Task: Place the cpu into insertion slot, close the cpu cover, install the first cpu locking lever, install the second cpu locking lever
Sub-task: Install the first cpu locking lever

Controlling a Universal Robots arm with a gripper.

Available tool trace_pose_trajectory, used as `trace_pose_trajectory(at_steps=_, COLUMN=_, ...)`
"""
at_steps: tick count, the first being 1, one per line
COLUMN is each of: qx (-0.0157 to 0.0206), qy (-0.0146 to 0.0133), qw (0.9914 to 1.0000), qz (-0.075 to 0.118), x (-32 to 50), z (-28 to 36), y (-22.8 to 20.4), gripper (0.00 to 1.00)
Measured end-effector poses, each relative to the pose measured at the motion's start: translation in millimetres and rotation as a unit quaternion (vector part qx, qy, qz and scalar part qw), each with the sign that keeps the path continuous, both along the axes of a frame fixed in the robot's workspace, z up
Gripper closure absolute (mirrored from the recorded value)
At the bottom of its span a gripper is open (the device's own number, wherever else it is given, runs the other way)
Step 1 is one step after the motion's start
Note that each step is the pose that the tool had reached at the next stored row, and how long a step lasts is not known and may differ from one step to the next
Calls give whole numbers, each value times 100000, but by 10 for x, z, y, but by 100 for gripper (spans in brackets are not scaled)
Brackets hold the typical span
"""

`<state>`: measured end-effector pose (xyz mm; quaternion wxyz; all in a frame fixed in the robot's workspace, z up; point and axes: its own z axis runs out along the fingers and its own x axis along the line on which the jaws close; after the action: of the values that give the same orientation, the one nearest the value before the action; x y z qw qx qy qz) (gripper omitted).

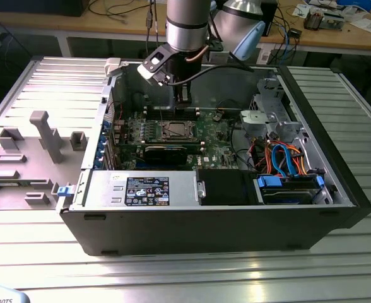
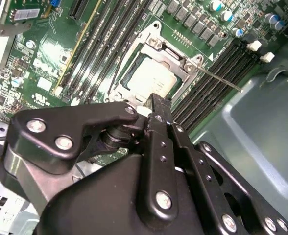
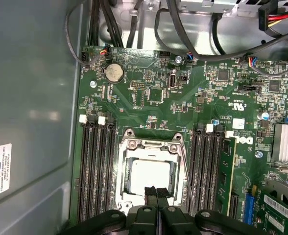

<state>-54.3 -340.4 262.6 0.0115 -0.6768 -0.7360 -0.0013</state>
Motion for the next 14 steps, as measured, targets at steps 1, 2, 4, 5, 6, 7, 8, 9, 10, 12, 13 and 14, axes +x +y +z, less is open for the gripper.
trace_pose_trajectory(at_steps=1, qx=0, qy=2, qw=100000, qz=62, x=0, z=0, y=0, gripper=89)
trace_pose_trajectory(at_steps=2, qx=-4, qy=-9, qw=99999, qz=318, x=-1, z=0, y=0, gripper=89)
trace_pose_trajectory(at_steps=4, qx=-24, qy=-15, qw=99965, qz=2630, x=-1, z=0, y=-1, gripper=89)
trace_pose_trajectory(at_steps=5, qx=-9, qy=-24, qw=99903, qz=4400, x=-1, z=-4, y=0, gripper=89)
trace_pose_trajectory(at_steps=6, qx=-13, qy=-20, qw=99842, qz=5619, x=-2, z=-4, y=0, gripper=89)
trace_pose_trajectory(at_steps=7, qx=-12, qy=-19, qw=99765, qz=6846, x=-2, z=-4, y=0, gripper=89)
trace_pose_trajectory(at_steps=8, qx=-6, qy=-25, qw=99603, qz=8902, x=-1, z=-5, y=0, gripper=89)
trace_pose_trajectory(at_steps=9, qx=-4, qy=-26, qw=99488, qz=10109, x=-1, z=-5, y=0, gripper=89)
trace_pose_trajectory(at_steps=10, qx=-5, qy=-26, qw=99405, qz=10889, x=-1, z=-5, y=0, gripper=89)
trace_pose_trajectory(at_steps=12, qx=-4, qy=-25, qw=99162, qz=12915, x=-1, z=-5, y=0, gripper=89)
trace_pose_trajectory(at_steps=13, qx=-5, qy=-27, qw=99141, qz=13082, x=-1, z=-5, y=0, gripper=89)
trace_pose_trajectory(at_steps=14, qx=-3, qy=-25, qw=99139, qz=13097, x=-1, z=-5, y=0, gripper=89)
